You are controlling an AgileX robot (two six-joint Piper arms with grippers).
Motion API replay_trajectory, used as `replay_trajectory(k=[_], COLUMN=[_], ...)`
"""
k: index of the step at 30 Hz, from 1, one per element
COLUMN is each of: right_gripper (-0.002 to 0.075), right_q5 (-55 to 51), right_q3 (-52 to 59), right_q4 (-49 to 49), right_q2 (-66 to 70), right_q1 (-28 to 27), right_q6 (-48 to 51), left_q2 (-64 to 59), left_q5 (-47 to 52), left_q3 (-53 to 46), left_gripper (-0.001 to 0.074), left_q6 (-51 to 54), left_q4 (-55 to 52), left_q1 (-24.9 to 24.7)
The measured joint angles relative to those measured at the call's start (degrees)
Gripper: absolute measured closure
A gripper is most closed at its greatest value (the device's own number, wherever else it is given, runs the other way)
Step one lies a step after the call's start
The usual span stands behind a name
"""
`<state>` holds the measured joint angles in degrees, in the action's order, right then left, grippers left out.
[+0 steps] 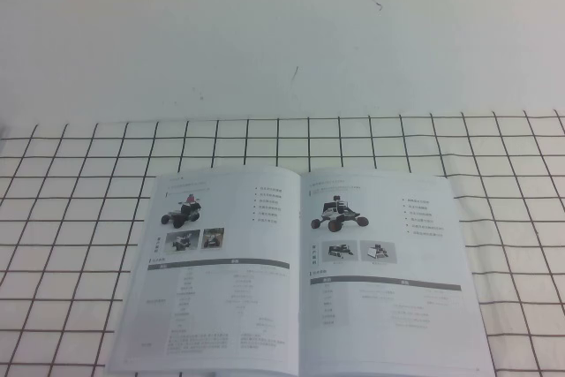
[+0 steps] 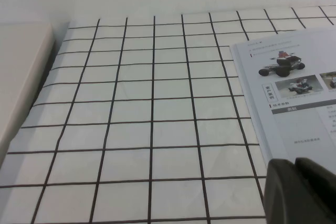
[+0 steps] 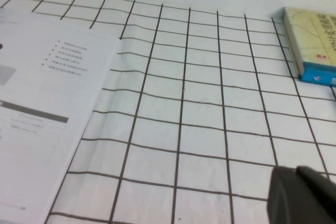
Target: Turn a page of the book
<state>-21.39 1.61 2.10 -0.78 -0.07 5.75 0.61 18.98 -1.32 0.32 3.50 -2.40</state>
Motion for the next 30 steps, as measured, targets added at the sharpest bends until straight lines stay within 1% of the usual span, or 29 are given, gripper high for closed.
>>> replay_trajectory(k=[5,8,11,16,19,24,30], right_gripper=[0.0728,0.0728,0.0728,0.0728,0.0728,0.0728,0.0728], right_q5=[0.13,3.44,9.78,21.39,26.63,31.8,34.58], right_q3=[0.0,0.0,0.0,0.0,0.0,0.0,0.0], right_q4=[0.0,0.0,0.0,0.0,0.0,0.0,0.0], right_q2=[0.0,0.0,0.0,0.0,0.0,0.0,0.0], right_q1=[0.0,0.0,0.0,0.0,0.0,0.0,0.0], right_q6=[0.0,0.0,0.0,0.0,0.0,0.0,0.0], left_q2=[0.0,0.0,0.0,0.0,0.0,0.0,0.0], left_q5=[0.0,-1.79,-6.82,-20.4,-26.05,-31.03,-31.91], left_q3=[0.0,0.0,-0.23,-0.23,-0.23,-0.23,-0.27], left_gripper=[0.0737,0.0737,0.0737,0.0737,0.0737,0.0737,0.0737], left_q6=[0.0,0.0,0.0,0.0,0.0,0.0,0.0], left_q4=[0.0,0.0,0.0,0.14,0.14,0.27,0.39], left_q1=[0.0,0.0,0.0,0.0,0.0,0.0,0.0])
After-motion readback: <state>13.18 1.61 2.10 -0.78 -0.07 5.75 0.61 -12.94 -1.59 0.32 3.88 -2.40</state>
